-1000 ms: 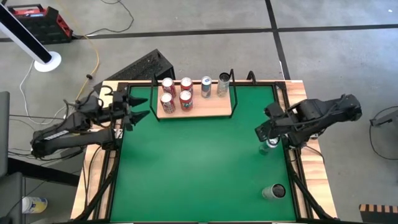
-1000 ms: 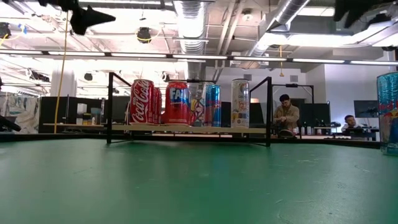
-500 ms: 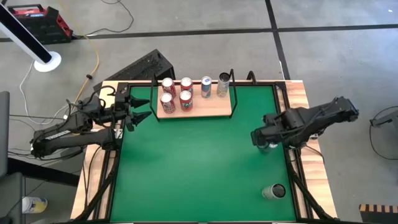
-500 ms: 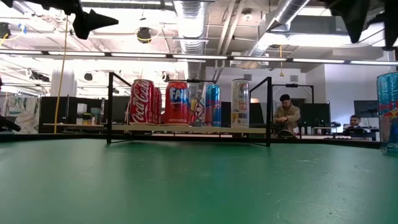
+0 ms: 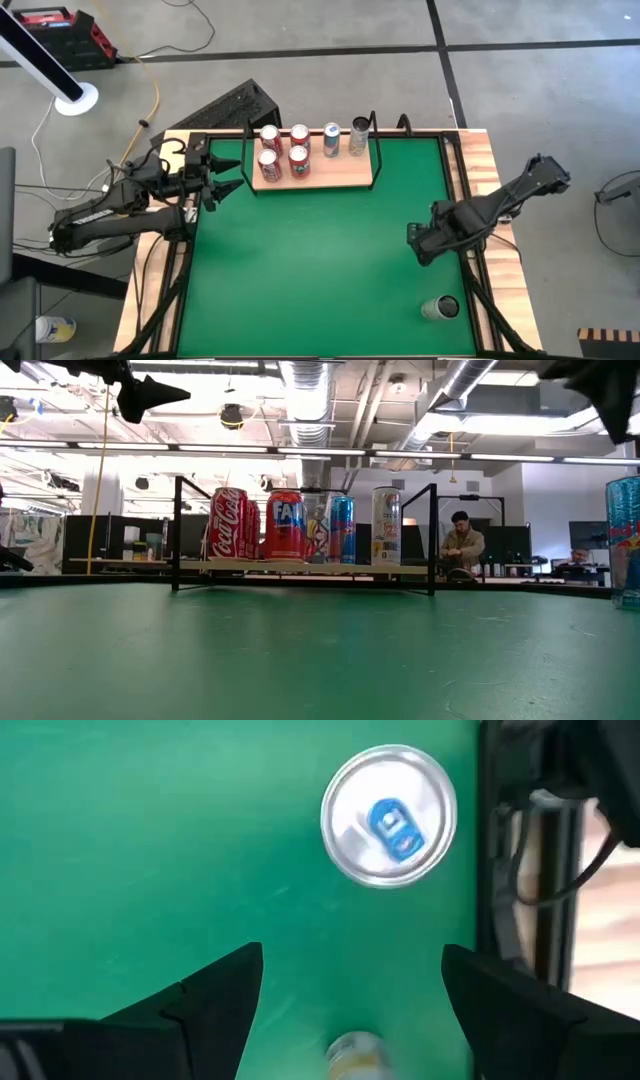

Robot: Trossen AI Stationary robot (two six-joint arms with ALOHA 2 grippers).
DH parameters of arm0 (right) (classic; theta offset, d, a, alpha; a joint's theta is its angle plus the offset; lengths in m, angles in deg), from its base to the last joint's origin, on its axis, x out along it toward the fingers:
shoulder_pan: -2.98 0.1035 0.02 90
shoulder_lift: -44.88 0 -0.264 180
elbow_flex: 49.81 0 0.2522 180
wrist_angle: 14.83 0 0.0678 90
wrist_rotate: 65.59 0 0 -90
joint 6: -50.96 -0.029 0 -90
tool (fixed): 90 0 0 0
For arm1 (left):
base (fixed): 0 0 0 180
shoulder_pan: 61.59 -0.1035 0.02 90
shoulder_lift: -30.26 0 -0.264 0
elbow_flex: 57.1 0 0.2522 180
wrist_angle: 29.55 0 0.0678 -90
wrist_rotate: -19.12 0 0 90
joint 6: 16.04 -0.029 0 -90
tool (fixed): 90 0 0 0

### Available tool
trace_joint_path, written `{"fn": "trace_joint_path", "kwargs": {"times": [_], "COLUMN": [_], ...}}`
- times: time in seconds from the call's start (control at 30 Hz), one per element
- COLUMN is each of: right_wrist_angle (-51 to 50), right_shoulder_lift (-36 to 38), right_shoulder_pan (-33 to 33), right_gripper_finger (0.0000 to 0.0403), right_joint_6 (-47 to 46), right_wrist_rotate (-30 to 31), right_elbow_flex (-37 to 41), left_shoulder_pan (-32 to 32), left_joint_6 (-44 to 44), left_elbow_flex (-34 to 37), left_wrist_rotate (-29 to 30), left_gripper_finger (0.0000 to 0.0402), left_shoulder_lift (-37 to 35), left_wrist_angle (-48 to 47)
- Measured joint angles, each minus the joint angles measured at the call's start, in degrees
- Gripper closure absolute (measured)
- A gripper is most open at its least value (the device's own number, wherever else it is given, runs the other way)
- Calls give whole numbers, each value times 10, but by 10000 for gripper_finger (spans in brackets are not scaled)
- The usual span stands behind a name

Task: Place canned beverage on shelf
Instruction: Put the blue soda can on the shelf aligned with the other blue soda can

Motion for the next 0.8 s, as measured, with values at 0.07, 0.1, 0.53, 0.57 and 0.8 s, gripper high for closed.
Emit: {"fn": "trace_joint_path", "kwargs": {"times": [0.07,0.1,0.53,0.57,0.8], "right_wrist_angle": [-2,-2,-2,-2,-1], "right_shoulder_lift": [-14,-19,-31,-31,-31], "right_shoulder_pan": [-5,-8,-37,-40,-49], "right_gripper_finger": [71,71,72,72,72], "right_joint_6": [0,2,18,18,18], "right_wrist_rotate": [0,5,13,13,25], "right_elbow_flex": [3,4,55,59,83], "left_shoulder_pan": [0,0,0,0,0], "left_joint_6": [-3,-8,-4,-1,0], "left_elbow_flex": [0,0,0,0,0], "left_wrist_rotate": [0,0,-1,-1,-1], "left_gripper_finger": [80,80,80,80,80], "left_shoulder_lift": [0,0,0,0,0], "left_wrist_angle": [0,0,0,0,2]}}
